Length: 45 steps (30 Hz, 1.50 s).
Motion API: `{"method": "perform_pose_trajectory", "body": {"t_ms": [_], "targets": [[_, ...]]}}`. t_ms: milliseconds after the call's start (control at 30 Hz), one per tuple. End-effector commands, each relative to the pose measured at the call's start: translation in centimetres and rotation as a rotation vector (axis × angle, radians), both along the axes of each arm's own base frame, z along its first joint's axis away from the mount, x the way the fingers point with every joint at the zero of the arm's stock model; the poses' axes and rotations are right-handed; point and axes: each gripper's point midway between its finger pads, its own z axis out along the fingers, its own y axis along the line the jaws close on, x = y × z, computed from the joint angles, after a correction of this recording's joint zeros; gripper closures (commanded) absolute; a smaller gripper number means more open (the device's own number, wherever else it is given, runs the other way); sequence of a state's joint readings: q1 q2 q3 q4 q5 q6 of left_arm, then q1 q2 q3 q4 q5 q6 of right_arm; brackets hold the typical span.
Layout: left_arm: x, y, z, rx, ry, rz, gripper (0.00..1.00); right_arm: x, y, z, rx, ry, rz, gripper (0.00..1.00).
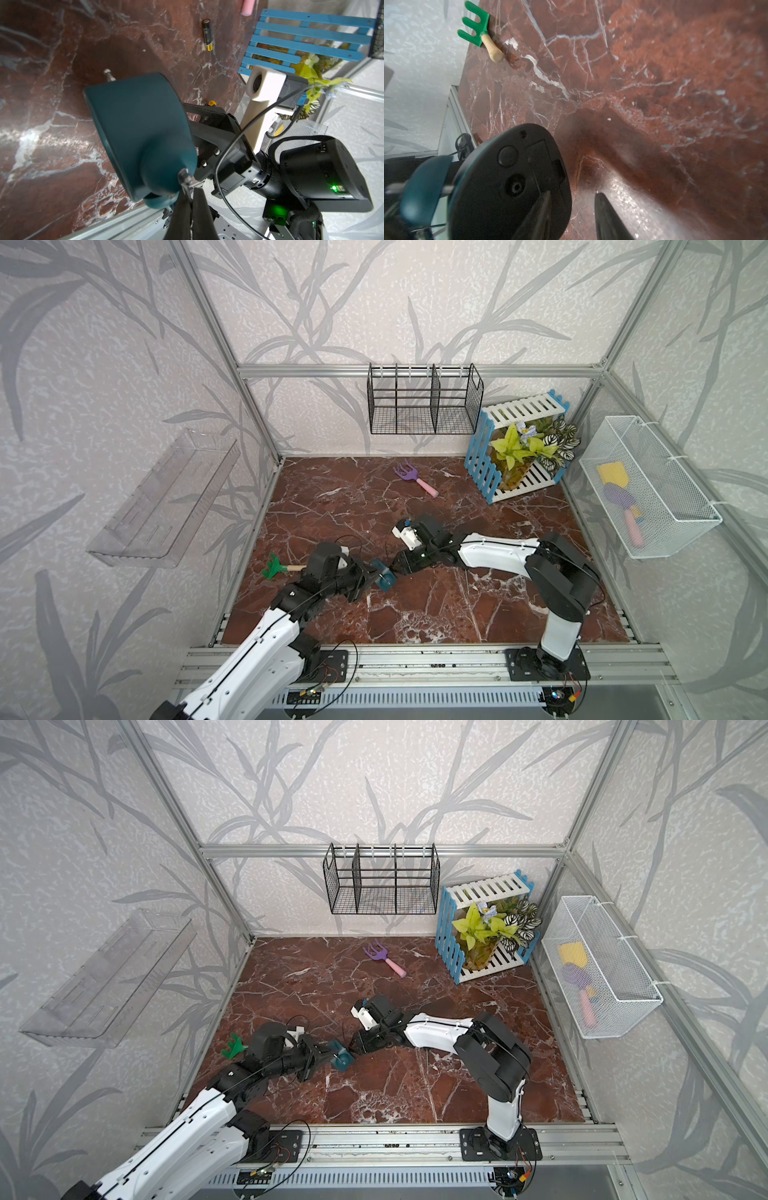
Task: Remove the battery from the alarm
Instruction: Adjust the alarm at the center of the board.
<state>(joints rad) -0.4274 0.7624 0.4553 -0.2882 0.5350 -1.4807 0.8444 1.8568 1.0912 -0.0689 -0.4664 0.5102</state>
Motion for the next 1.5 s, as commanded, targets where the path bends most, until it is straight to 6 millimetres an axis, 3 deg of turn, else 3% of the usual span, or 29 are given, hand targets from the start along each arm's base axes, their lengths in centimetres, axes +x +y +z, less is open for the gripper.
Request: {"method": "perform_pose_trajectory", "body": {"t_ms": [0, 67, 233, 400, 533, 633, 733, 800, 933, 1067, 1133, 1233, 1467], "targets": [[1.1, -1.1, 2.3, -0.062, 0.041, 0.024, 1.00, -1.0, -0.2, 0.1, 0.003, 0.066, -0.011, 0.62], [1.5, -1.4, 1.6, -0.031, 0.083, 0.018, 1.00, 0.2, -1.9, 0.6, -0.017, 0.029, -0.082, 0.61], [1.6, -1.9, -2.5, 0.091, 0.247, -0.019, 1.00, 3.1, -7.7, 3.0, -0.029, -0.070, -0.260, 0.59], [3.1, -2.4, -4.9, 0.192, 0.320, -0.045, 1.00, 3.7, -12.4, 5.8, -0.028, -0.194, -0.367, 0.57], [6.1, -4.4, -5.1, 0.223, 0.313, -0.088, 1.00, 3.4, -14.8, 6.8, -0.049, -0.254, -0.423, 0.56], [8.5, -6.4, -4.1, 0.235, 0.285, -0.154, 1.00, 3.0, -16.1, 6.6, -0.081, -0.268, -0.440, 0.55], [9.1, -6.6, -3.1, 0.269, 0.267, -0.182, 1.00, 3.0, -16.8, 6.7, -0.099, -0.295, -0.447, 0.55], [8.3, -6.3, -2.6, 0.270, 0.275, -0.192, 1.00, 3.5, -16.8, 6.5, -0.089, -0.333, -0.451, 0.55], [5.5, -5.2, -2.3, 0.248, 0.308, -0.183, 1.00, 6.8, -14.7, 6.9, -0.084, -0.384, -0.435, 0.55], [4.4, -4.7, -1.1, 0.201, 0.294, -0.146, 1.00, 8.8, -9.1, 5.1, -0.019, -0.210, -0.318, 0.59], [4.4, -4.7, -0.4, 0.188, 0.280, -0.134, 1.00, 8.6, -6.8, 2.9, 0.010, -0.107, -0.288, 0.62], [4.5, -4.5, 0.7, 0.173, 0.259, -0.106, 1.00, 6.8, -4.5, 1.1, 0.025, -0.028, -0.231, 0.64], [4.4, -4.4, -0.3, 0.155, 0.275, -0.079, 1.00, 2.1, -2.6, -0.9, 0.086, 0.155, -0.165, 0.66]]}}
